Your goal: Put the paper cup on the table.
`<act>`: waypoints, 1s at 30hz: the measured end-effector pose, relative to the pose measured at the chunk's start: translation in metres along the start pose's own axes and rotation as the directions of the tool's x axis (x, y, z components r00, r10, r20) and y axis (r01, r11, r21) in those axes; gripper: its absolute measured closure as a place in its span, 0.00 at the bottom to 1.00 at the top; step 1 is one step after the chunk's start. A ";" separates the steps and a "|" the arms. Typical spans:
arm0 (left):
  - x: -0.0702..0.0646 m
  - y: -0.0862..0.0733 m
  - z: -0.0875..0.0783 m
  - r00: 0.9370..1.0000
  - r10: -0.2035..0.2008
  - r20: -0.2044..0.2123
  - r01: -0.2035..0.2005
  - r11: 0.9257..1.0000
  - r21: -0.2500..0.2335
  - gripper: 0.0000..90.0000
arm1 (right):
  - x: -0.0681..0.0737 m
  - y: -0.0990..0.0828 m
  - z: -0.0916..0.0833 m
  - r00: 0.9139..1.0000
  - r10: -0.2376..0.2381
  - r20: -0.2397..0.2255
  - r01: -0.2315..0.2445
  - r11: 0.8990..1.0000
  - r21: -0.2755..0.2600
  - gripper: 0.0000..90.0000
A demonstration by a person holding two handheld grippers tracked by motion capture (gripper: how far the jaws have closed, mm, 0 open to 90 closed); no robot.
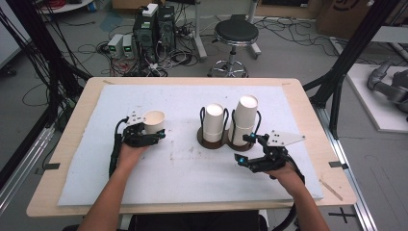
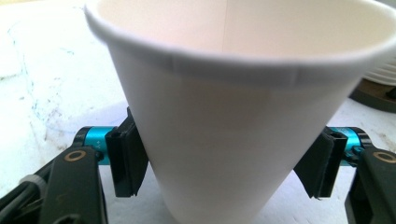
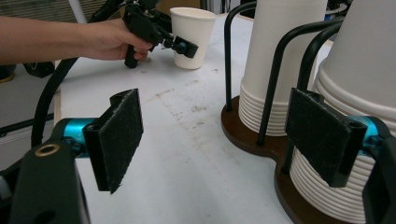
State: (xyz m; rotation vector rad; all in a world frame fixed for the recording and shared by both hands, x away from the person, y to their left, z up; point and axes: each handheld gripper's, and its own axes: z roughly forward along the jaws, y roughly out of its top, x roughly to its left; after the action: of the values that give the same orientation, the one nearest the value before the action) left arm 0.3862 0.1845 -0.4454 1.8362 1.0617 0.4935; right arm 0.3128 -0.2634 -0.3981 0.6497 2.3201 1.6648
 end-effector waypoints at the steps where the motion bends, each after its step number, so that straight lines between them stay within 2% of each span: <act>1: 0.000 0.000 -0.001 1.000 -0.003 -0.001 0.003 1.000 0.000 0.33 | 0.000 0.000 0.000 1.000 0.003 -0.003 -0.003 1.000 0.000 0.22; 6: -0.002 -0.002 -0.004 1.000 0.008 0.003 -0.008 1.000 0.019 0.31 | 0.001 0.000 0.000 1.000 0.002 -0.003 -0.002 1.000 0.001 0.22; 9: -0.003 -0.005 -0.008 1.000 -0.003 0.001 0.003 1.000 0.003 0.29 | 0.001 0.000 0.001 1.000 0.004 -0.006 -0.004 1.000 0.004 0.22; 17: -0.003 -0.014 -0.024 1.000 -0.031 0.007 0.031 0.998 -0.056 0.27 | 0.001 -0.001 0.002 1.000 0.004 -0.004 -0.004 1.000 0.012 0.22; 23: -0.003 -0.023 -0.041 0.999 -0.044 0.030 0.047 0.994 -0.102 0.27 | 0.001 -0.002 0.003 1.000 0.002 -0.004 -0.002 1.000 0.023 0.22; 30: -0.007 -0.024 -0.061 0.998 -0.031 0.049 0.039 0.986 -0.165 0.27 | 0.002 -0.003 0.005 1.000 0.000 -0.001 0.000 0.999 0.036 0.22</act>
State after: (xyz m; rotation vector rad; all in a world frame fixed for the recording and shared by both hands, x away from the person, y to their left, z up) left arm 0.3285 0.2149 -0.4355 1.6724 0.9899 0.5007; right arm 0.3124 -0.2590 -0.4026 0.6558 2.3563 1.6266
